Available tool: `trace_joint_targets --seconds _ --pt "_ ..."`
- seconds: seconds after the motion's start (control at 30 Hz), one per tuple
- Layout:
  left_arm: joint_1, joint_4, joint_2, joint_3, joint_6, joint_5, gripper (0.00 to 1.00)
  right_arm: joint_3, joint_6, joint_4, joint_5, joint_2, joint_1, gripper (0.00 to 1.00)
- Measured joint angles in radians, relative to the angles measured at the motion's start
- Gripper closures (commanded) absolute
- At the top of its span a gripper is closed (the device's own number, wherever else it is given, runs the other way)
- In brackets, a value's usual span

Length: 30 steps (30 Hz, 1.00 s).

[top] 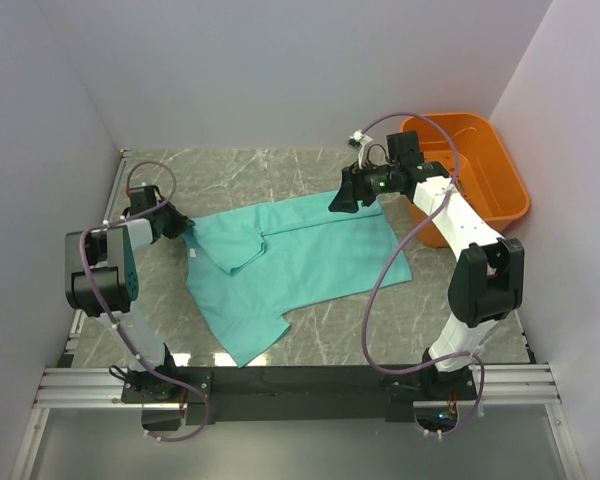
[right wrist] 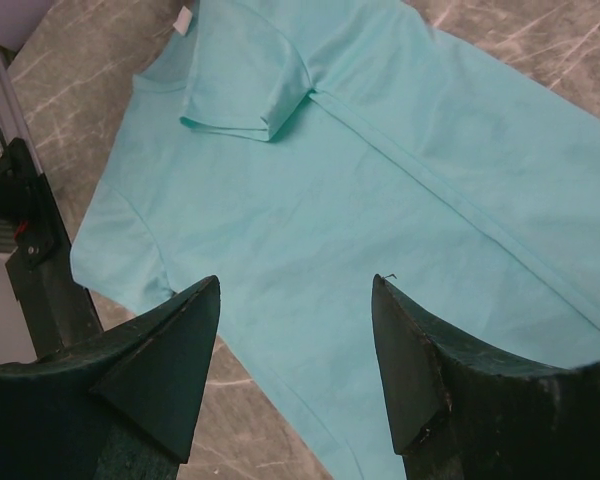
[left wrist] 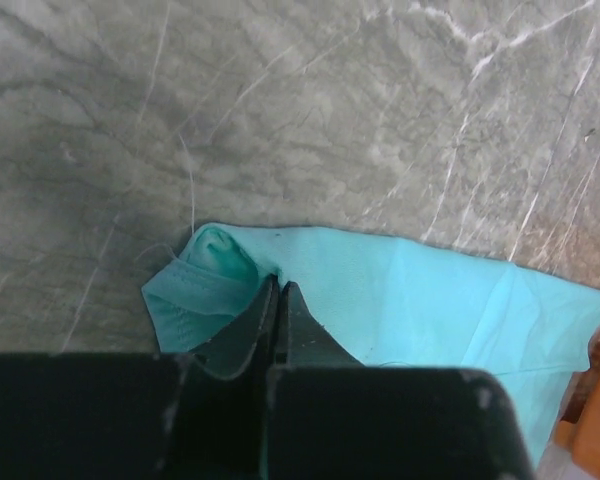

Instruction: Fold and stack the t-shirts

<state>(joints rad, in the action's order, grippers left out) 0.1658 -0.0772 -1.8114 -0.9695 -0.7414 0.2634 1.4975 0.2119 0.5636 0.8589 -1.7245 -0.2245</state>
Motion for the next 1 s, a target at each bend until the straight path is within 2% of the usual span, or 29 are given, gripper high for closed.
trace_joint_targets --seconds 0.3,0.6,0.7,0.87,1.0 --pt "0.056 0.061 -0.053 -0.114 0.053 0.0 0.98 -0.002 -0.009 -0.004 0.0 0.002 0.016 0.31" --pt "0.074 0.168 -0.174 -0.293 0.122 0.001 0.85 -0.003 0.003 -0.002 -0.013 0.002 0.021 0.31" --pt "0.079 0.2 -0.204 -0.343 0.137 0.001 0.77 -0.003 0.021 -0.001 -0.035 0.002 0.021 0.31" --pt "0.093 0.236 -0.201 -0.387 0.178 -0.039 0.54 -0.003 0.086 0.021 -0.077 0.002 0.023 0.3" --pt "0.101 0.241 -0.083 -0.328 0.197 -0.106 0.3 -0.003 0.273 0.113 -0.066 0.002 0.023 0.26"
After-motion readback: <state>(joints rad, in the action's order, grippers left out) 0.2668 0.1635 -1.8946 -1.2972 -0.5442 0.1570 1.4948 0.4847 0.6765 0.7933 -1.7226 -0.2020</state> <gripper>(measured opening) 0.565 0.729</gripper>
